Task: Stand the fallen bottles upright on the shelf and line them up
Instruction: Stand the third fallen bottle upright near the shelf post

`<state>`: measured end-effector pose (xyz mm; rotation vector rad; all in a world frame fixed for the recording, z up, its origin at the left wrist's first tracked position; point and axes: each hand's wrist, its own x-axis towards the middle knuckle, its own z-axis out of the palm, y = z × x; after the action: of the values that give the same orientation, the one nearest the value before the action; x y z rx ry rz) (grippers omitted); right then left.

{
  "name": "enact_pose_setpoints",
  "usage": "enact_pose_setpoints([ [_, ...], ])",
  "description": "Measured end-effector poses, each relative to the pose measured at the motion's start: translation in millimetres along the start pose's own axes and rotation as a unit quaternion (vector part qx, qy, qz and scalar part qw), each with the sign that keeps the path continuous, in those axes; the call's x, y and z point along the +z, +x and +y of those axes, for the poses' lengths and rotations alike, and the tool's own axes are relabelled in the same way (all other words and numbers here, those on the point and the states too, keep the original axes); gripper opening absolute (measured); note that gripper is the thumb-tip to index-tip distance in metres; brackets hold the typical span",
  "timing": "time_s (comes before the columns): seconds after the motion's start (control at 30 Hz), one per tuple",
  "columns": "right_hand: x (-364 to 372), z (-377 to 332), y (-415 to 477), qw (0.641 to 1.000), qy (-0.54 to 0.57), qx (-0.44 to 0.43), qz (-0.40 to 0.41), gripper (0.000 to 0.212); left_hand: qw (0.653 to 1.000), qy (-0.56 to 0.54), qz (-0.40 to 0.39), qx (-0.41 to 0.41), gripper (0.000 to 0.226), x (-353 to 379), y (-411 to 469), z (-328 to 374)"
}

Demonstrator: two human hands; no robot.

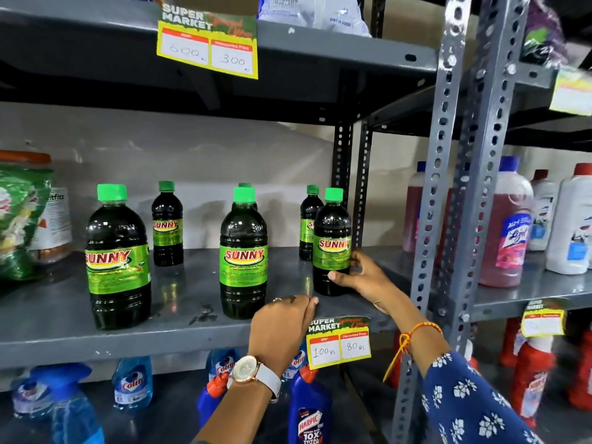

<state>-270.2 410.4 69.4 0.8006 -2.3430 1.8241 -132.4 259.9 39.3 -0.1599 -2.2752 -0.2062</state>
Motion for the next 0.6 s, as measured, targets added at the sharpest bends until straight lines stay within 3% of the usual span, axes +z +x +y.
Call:
enact_pose_setpoints([
  [0.27, -16, -6, -41, 0.999, -0.051, -0.009, -0.002, 0.049, 1.000, 0.010, 0.006, -0.001, 0.027, 6, -4, 9],
  [0.6, -12, -9, -44, 0.999, -0.041, -0.023, -0.017, 0.055, 1.000, 0.005, -0.009, 0.003, 0.026, 5, -1, 0],
])
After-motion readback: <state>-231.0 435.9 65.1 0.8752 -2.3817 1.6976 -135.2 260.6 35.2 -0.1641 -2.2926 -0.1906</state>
